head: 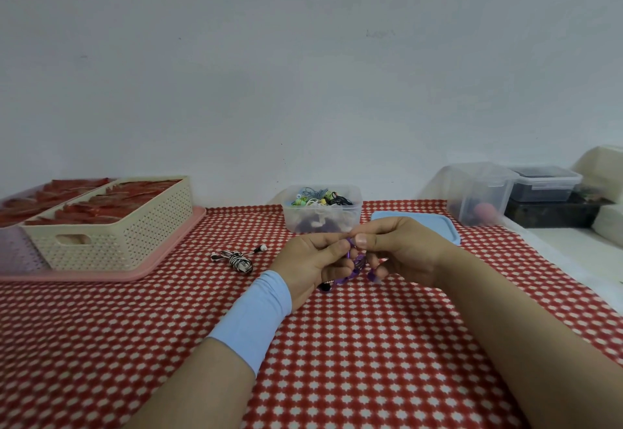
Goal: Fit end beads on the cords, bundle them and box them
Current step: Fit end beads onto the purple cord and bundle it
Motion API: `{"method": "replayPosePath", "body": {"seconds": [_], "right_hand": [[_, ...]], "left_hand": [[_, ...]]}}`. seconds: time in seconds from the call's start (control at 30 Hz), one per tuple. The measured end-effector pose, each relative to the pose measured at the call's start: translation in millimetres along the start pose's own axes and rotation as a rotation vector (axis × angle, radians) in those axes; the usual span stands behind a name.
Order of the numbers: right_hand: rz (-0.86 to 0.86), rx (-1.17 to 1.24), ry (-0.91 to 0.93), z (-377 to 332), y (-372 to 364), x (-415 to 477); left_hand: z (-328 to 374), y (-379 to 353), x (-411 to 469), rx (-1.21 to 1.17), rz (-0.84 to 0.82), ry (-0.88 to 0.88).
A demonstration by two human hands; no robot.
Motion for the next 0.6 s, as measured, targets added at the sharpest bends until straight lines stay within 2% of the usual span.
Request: {"method": "replayPosePath", "body": {"seconds": [0.4,0.6], "right_hand": [[-0.032,0.015,-0.088,-1.0,0.6,-2.5],[0.028,0.029,0.004,2.2,-2.5,-0.5]], "left_hand": [[3.3,0.1,-2.9,0.095,0.011,-0.021],[2.7,1.4,-1.0,0.03,0.025,-0.01]]}}
Point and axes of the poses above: each hand's wrist, its own x-axis towards the middle knuckle, its own y-axis out of the back of the hand, z = x × y, the point moved 1 cm from there along x, towards the middle knuckle, and after that the axes turned 8 degrees about y, right-handed, at the moved point
